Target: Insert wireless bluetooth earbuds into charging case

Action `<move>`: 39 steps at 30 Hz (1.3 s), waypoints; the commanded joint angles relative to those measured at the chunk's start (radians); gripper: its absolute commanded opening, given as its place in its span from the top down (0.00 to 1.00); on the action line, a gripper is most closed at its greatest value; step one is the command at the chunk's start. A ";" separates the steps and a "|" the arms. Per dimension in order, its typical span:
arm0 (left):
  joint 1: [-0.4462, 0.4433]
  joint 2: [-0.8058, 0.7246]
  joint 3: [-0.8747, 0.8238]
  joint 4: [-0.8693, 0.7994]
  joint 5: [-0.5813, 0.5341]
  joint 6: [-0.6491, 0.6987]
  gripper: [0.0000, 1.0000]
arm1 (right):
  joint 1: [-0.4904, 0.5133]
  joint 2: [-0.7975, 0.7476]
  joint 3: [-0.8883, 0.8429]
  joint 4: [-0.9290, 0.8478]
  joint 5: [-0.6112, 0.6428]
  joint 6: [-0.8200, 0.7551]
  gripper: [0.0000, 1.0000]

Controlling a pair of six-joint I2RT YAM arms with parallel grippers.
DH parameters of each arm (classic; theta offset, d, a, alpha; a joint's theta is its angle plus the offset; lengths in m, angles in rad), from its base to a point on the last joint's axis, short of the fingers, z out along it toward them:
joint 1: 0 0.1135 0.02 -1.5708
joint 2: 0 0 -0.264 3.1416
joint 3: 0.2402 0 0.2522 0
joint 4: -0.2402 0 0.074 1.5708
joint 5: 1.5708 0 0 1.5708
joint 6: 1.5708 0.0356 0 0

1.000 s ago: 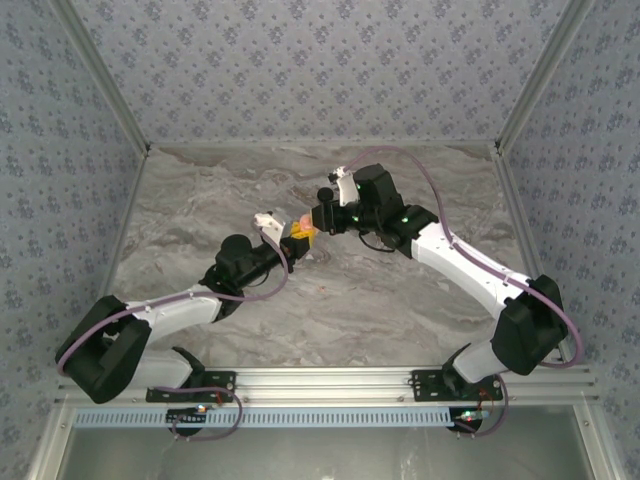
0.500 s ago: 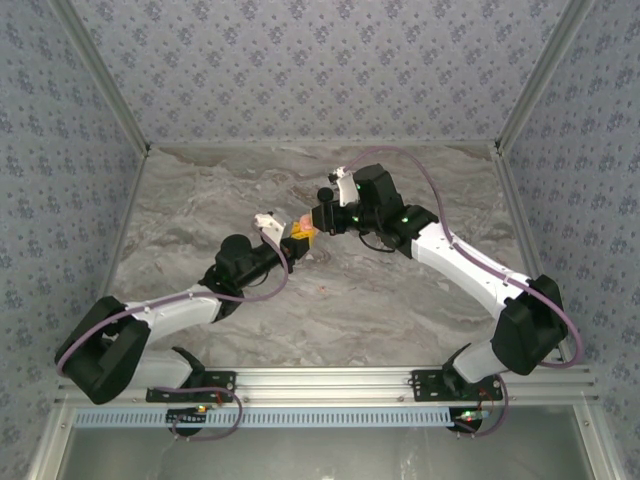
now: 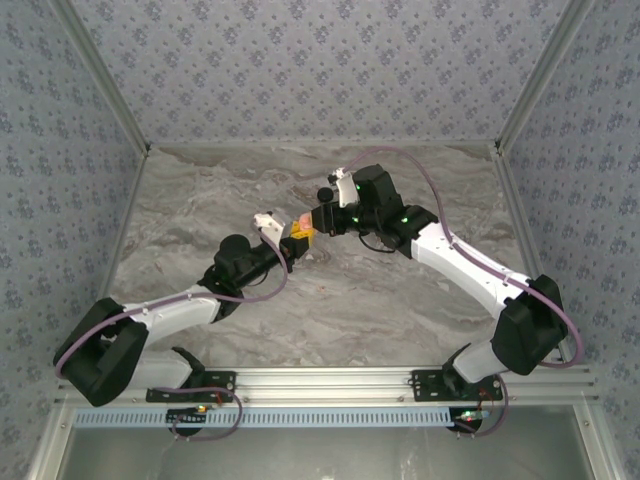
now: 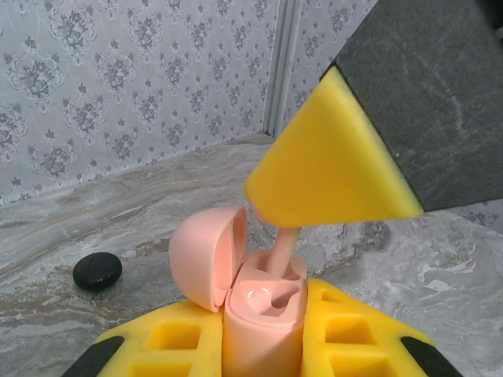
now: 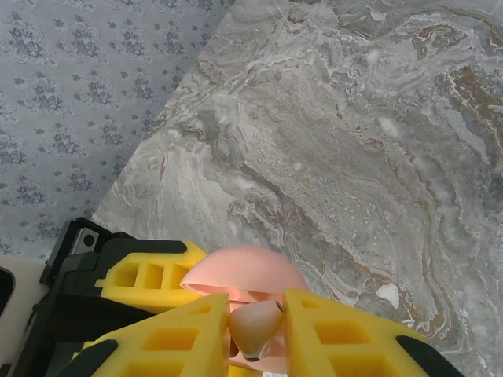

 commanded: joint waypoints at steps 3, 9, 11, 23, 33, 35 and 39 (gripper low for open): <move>-0.005 -0.031 0.020 0.045 0.014 0.025 0.93 | 0.007 0.019 0.039 -0.037 -0.017 0.002 0.76; -0.006 -0.037 0.020 0.052 0.033 0.025 0.93 | 0.010 0.038 0.048 -0.043 -0.025 0.007 0.75; -0.006 -0.038 0.019 0.051 0.028 0.026 0.93 | 0.012 0.040 0.052 -0.049 -0.024 0.005 0.73; -0.006 -0.036 0.021 0.049 0.010 0.017 0.93 | 0.015 0.042 0.061 -0.065 0.003 -0.002 0.70; -0.005 -0.048 0.023 0.049 0.022 0.018 0.93 | 0.013 0.056 0.065 -0.079 0.013 -0.001 0.74; -0.006 -0.054 0.021 0.047 0.016 0.021 0.93 | 0.012 0.052 0.064 -0.080 0.015 0.003 0.76; -0.005 -0.060 0.016 0.048 0.010 0.023 0.93 | 0.004 0.052 0.058 -0.065 -0.007 0.017 0.78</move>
